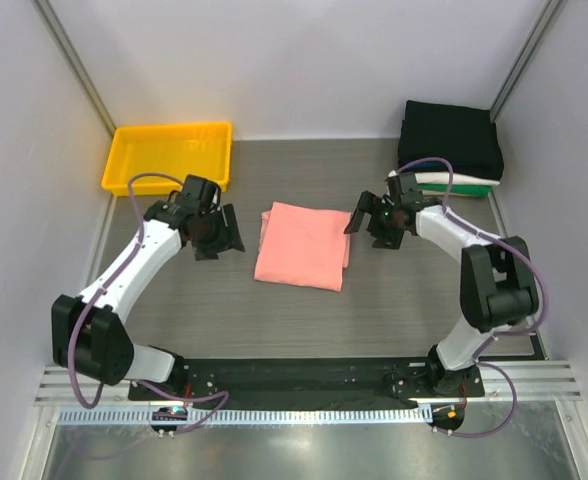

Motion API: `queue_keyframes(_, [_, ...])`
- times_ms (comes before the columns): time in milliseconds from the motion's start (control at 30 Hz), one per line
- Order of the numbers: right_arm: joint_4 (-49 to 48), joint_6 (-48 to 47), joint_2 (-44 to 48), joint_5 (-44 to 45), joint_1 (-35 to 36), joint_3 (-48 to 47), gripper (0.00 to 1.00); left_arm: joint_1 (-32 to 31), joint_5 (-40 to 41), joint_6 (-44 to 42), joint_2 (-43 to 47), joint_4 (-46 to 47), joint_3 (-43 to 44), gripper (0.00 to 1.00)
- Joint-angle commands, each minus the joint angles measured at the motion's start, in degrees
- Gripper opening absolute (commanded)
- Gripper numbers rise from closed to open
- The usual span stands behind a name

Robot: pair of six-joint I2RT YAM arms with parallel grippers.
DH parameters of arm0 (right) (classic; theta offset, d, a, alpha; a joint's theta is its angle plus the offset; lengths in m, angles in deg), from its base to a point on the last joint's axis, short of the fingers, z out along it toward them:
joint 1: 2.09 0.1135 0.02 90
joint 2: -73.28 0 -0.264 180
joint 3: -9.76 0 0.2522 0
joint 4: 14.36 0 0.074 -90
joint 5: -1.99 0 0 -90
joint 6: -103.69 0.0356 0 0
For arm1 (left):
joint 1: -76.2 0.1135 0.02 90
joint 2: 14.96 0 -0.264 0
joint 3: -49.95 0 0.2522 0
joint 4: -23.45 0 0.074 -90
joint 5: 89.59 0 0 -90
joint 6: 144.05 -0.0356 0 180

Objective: Fold and stack the t-shirts

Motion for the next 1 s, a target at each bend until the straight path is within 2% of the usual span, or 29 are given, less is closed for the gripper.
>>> queue_keyframes(0, [-6.4, -1.8, -6.3, -5.5, -0.5, -4.6, 1.00, 0.1, 2.3, -2.6, 4.7, -2.4, -1.7, 0.68])
queue_keyframes(133, [-10.6, -1.0, -15.9, -6.6, -0.6, -8.5, 0.98, 0.1, 2.8, -2.7, 8.6, -3.7, -4.1, 0.68])
queue_keyframes(233, [-13.8, 0.6, -19.1, -7.8, 0.3, -8.9, 0.95, 0.0, 2.9, -2.6, 11.4, -4.8, -5.5, 0.68])
queue_keyframes(400, [-19.7, 4.6, -21.6, -9.5, 5.1, -3.0, 0.89, 0.1, 4.0, -2.6, 16.1, -5.9, -7.1, 0.68])
queue_keyframes(467, [-24.7, 6.2, -21.7, -10.7, 6.2, 0.6, 0.82, 0.1, 4.1, -2.6, 17.2, -6.5, -7.9, 0.69])
queue_keyframes(500, [-26.1, 6.9, -22.0, -12.0, 6.6, 1.6, 0.79, 0.0, 4.1, -2.8, 18.4, -6.5, -8.3, 0.69])
queue_keyframes(533, [-29.5, 8.8, -22.2, -12.7, 6.8, 2.7, 0.69, 0.1, 4.1, -3.0, 19.1, -6.6, -9.0, 0.69])
queue_keyframes(600, [-32.7, 10.2, -22.9, -14.7, 6.8, 5.3, 0.58, 0.0, 4.1, -3.7, 20.1, -6.9, -9.8, 0.69])
queue_keyframes(633, [-35.0, 11.2, -23.3, -15.2, 6.8, 5.6, 0.44, 0.1, 5.7, -3.9, 21.3, -7.0, -10.7, 0.69])
queue_keyframes(700, [-37.6, 12.0, -23.7, -18.0, 6.7, 5.9, 0.29, 0.2, 6.4, -3.6, 22.3, -7.3, -11.3, 0.69])
queue_keyframes(733, [-39.1, 12.3, -23.6, -18.8, 6.6, 5.7, 0.16, 0.2, 5.7, -3.8, 22.8, -7.3, -11.4, 0.69])
queue_keyframes(800, [-38.3, 11.2, -22.9, -20.0, 5.8, 3.7, 0.03, 0.3, 4.8, -4.2, 24.8, -6.5, -11.8, 0.69])
queue_keyframes(867, [-32.1, 6.0, -20.1, -19.2, 4.5, -0.3, 0.01, 0.2, 2.9, -4.7, 27.1, -5.0, -12.1, 0.70])
queue_keyframes(900, [-25.4, 3.8, -18.8, -18.2, 4.3, -2.1, 0.01, 0.2, 2.7, -4.9, 27.9, -3.8, -12.4, 0.70])
queue_keyframes(967, [-17.5, -4.0, -15.9, -12.4, 3.4, -8.4, 0.01, 0.2, 2.1, -5.4, 30.6, -2.9, -12.9, 0.70])
